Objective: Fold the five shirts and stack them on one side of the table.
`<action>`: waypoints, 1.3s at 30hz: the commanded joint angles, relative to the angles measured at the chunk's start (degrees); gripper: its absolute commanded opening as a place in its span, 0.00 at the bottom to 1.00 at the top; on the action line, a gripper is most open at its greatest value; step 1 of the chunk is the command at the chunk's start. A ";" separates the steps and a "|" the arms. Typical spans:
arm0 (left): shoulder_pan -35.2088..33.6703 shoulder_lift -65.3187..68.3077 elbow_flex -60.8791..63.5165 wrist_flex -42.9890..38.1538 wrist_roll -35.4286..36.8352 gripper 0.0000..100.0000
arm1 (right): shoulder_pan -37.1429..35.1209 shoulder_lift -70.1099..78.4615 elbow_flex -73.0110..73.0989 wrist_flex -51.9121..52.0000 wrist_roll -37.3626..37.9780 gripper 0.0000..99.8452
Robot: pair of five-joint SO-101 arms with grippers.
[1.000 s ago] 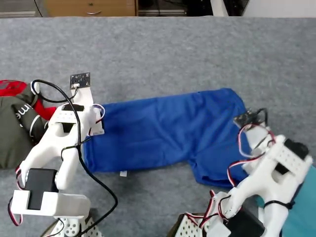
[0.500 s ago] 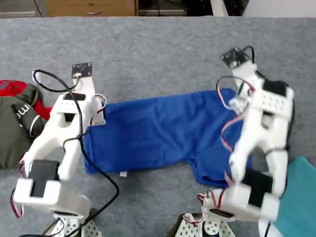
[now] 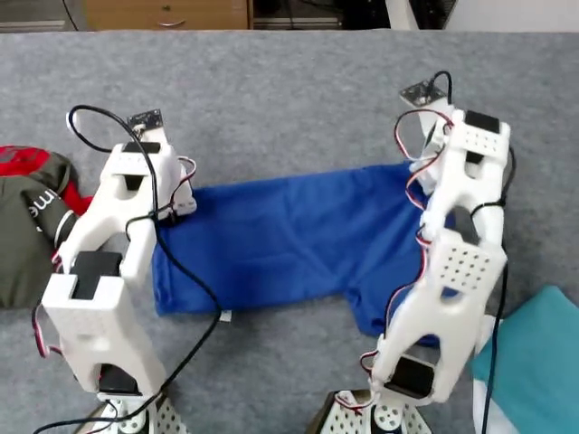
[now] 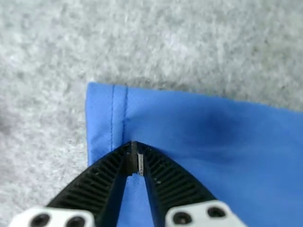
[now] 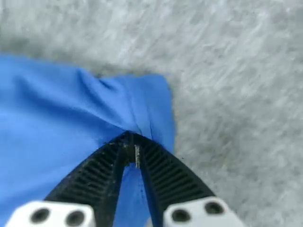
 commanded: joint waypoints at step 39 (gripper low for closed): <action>-8.09 -50.51 43.52 -17.41 -16.53 0.02 | 10.51 -62.20 45.05 18.02 41.49 0.01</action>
